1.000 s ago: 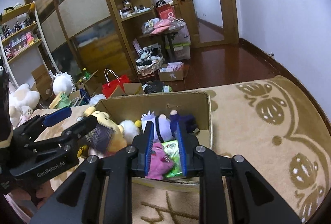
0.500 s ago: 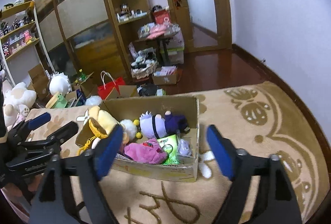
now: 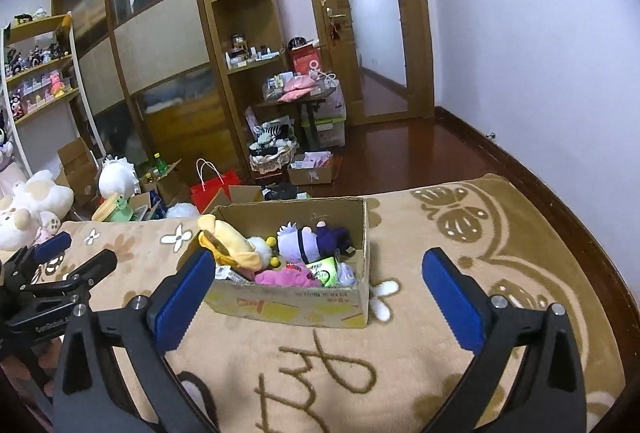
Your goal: Organize soft objects
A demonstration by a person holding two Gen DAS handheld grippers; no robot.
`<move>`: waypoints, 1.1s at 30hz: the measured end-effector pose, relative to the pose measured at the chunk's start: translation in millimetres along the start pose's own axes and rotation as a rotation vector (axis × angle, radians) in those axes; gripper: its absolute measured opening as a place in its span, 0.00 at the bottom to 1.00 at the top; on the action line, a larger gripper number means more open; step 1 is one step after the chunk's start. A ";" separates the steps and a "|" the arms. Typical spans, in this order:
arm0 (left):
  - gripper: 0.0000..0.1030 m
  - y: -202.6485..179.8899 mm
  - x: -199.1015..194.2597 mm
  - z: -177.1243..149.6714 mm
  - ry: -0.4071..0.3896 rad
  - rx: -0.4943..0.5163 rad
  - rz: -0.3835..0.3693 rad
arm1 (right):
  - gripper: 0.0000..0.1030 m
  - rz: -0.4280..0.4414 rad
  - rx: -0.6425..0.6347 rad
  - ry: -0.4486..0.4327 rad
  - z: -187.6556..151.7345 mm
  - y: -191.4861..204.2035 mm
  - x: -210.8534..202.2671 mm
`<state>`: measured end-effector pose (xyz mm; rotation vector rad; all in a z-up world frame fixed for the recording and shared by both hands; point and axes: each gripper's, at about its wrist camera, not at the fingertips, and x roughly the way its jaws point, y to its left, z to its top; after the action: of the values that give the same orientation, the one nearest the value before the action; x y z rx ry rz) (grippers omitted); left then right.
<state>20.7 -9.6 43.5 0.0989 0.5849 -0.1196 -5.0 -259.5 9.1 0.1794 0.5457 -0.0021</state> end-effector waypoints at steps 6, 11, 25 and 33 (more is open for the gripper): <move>0.98 -1.0 -15.9 -10.9 -0.003 0.019 -0.014 | 1.00 -0.050 -0.004 -0.026 -13.7 0.8 -16.7; 0.98 -3.6 -18.8 -16.2 -0.010 0.027 -0.024 | 1.00 -0.078 -0.004 -0.051 -25.4 -1.2 -26.9; 0.98 -19.8 2.7 -24.9 -0.021 0.063 -0.041 | 1.00 -0.143 -0.019 -0.047 -42.8 -14.4 -7.8; 0.98 -23.0 13.3 -27.1 -0.008 0.076 -0.029 | 1.00 -0.156 -0.006 -0.031 -47.6 -20.1 4.2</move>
<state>13.7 -30.1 12.3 0.1638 0.5742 -0.1700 -27.0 -271.0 -36.5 0.1306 0.5277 -0.1550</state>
